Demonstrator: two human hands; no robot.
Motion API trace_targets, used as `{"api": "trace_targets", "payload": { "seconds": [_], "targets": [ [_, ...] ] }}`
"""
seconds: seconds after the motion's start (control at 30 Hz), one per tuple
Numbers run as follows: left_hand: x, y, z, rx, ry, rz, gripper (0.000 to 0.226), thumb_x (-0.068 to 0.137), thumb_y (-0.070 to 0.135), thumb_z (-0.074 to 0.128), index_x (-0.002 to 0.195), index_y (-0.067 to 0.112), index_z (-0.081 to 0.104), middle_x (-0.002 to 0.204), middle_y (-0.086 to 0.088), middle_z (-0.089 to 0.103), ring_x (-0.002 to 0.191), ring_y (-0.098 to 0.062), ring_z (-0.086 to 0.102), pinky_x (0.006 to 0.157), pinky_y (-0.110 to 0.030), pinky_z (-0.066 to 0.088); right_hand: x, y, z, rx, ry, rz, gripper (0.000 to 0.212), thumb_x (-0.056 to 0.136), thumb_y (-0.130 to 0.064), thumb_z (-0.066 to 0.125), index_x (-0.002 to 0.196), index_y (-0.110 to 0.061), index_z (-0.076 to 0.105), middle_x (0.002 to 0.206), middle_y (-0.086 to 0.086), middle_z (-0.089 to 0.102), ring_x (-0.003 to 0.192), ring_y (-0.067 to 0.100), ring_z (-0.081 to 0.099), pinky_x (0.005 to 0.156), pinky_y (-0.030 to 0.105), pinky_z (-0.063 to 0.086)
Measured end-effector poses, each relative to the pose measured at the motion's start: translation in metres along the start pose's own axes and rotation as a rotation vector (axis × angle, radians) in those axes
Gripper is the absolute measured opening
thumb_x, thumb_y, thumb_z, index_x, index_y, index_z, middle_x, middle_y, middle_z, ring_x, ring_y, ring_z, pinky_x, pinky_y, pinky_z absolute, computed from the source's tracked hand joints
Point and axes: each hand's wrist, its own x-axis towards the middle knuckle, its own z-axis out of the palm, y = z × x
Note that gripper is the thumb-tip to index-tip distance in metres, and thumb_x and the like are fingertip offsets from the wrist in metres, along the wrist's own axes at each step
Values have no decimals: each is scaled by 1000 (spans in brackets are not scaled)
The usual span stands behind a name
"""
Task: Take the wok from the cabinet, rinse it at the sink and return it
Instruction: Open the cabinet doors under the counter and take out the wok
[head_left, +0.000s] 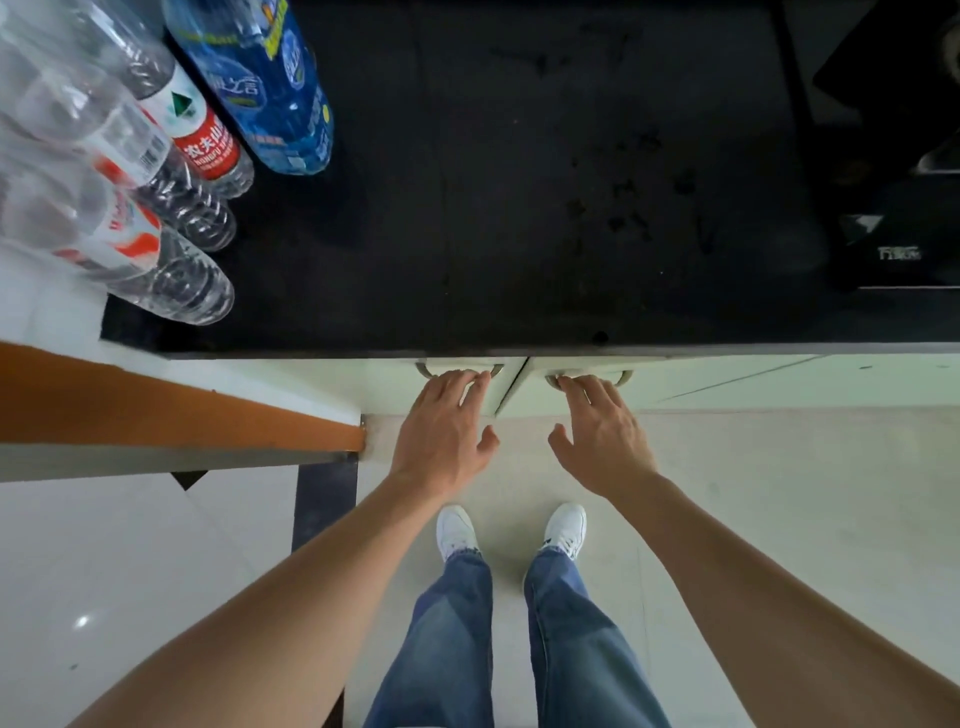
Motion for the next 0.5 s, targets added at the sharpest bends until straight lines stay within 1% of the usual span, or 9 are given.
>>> {"api": "trace_targets", "payload": {
  "seconds": [0.07,0.13,0.27,0.37,0.43,0.5],
  "targets": [
    [-11,0,0,-10,6,-1,61,90,40,55,144,15,43,144,-4,51,132,-22,45,112,-33,38,-14,4,5,34,6,-11,57,82,-16,67,136,-6,51,133,12,59,125,32,52,97,47,54],
    [-26,-1,1,-13,2,12,58,90,38,56,141,14,46,140,-4,53,130,-22,47,110,-33,39,-26,6,9,51,18,-11,57,81,-16,67,135,-8,52,132,10,59,125,29,51,97,45,54],
    [-59,0,4,-6,-16,26,54,90,37,55,139,14,48,139,-3,53,128,-21,47,112,-33,38,-51,12,11,73,0,24,56,83,-17,65,136,-9,51,134,6,56,129,25,46,100,41,48],
    [-82,7,8,-17,-19,-9,55,90,37,58,139,14,47,141,-4,51,131,-20,46,115,-34,35,-70,17,10,90,-34,25,56,84,-16,66,137,-9,50,136,5,54,131,25,45,104,42,48],
    [-95,12,11,-39,-18,-40,56,90,39,61,139,15,46,142,-4,50,134,-19,45,116,-36,35,-81,23,10,84,-65,23,55,86,-17,66,138,-11,50,139,4,53,133,25,44,108,42,46],
    [-107,15,15,-34,-13,-57,58,89,41,62,138,14,46,141,-4,50,133,-19,45,115,-37,37,-91,31,10,65,-87,-1,54,87,-19,65,138,-11,50,141,4,53,134,25,44,109,44,46]
  ]
}}
